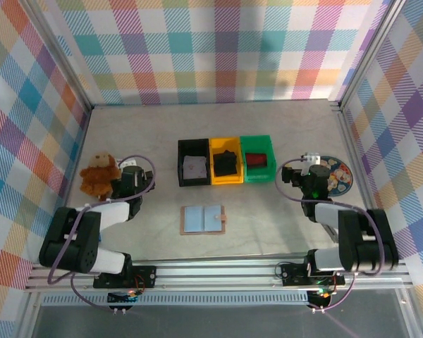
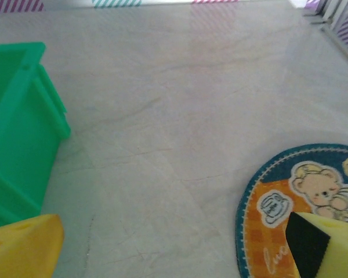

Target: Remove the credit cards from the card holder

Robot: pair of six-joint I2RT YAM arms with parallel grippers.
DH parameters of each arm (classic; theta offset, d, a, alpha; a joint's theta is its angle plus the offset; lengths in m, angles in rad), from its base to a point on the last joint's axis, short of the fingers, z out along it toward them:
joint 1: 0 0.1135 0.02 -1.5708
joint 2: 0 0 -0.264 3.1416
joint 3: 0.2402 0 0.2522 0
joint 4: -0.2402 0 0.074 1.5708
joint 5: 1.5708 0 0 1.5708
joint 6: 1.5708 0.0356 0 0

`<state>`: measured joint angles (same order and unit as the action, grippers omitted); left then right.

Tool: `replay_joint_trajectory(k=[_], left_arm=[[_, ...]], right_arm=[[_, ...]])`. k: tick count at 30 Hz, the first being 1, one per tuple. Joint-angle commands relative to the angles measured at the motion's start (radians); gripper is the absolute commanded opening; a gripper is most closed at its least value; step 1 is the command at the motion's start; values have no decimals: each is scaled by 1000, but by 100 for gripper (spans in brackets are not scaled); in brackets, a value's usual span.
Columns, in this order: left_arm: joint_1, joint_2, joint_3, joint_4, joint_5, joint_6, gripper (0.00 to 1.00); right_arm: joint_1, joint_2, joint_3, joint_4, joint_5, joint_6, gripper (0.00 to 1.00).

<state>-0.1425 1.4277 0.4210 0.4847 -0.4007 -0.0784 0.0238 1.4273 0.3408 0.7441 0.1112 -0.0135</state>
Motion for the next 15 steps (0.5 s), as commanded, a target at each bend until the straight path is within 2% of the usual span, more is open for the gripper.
replay_joint_trajectory(k=[1,2,3,4,5,15], left_arm=[[34,115,-37,379,111,77,100],[29,174,-37,466,77,92,99],[32,157,-24,401,88,76,100],[36,141,-9,354,97,67,100],[36,161,-23,418,92,78,100],[29,151,-29,414,83,78,100]], right_arm=[[-13,114,13,193,-87,30,99],[-14,89,48,94,-21,63,99],[-15,114,43,152,4,67,99],[-13,99,54,91,5,70,99],[-11,106,58,109,9,66,99],[-6,102,73,70,-62,32,99]])
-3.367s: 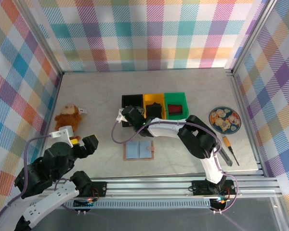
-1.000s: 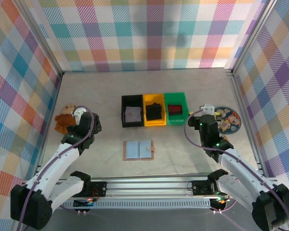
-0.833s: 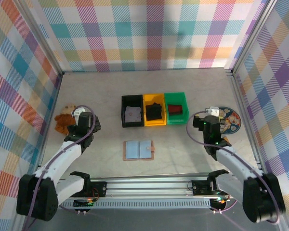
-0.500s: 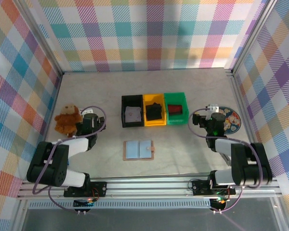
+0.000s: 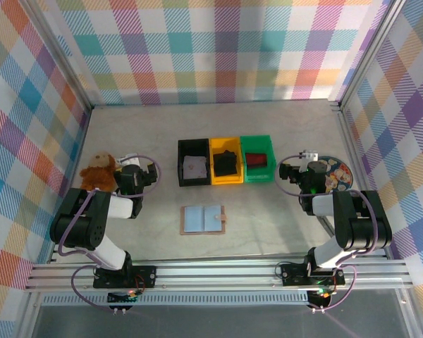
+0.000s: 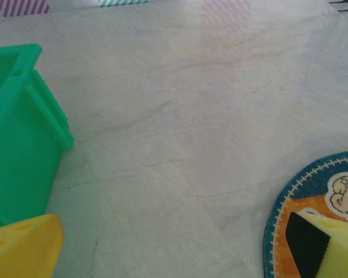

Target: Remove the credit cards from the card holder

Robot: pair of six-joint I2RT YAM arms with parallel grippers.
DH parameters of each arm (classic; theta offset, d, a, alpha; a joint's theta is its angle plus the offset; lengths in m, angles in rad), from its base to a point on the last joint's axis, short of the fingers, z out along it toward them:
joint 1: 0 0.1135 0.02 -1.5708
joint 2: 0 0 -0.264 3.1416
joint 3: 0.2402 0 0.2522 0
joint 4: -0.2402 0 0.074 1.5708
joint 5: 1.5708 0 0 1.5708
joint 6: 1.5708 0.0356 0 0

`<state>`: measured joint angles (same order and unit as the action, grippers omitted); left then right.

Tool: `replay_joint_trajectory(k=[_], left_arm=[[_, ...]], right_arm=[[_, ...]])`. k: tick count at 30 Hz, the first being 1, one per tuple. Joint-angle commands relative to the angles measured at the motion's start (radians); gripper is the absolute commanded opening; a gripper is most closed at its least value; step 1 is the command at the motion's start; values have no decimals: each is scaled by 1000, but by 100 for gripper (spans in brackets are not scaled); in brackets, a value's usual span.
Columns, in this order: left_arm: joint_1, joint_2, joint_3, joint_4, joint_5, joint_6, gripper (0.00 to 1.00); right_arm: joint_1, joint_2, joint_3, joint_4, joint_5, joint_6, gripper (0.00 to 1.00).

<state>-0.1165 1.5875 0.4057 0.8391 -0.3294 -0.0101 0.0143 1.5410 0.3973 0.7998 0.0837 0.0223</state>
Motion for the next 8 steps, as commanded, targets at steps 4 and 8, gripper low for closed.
replay_joint_trajectory(k=[4,8], left_arm=[[4,-9,-14,61,12,10,100],[3,-9,-14,61,12,10,100]], right_arm=[[3,-11,18,13,-37,-4,99],[1,-12,18,14,-41,-4,99]])
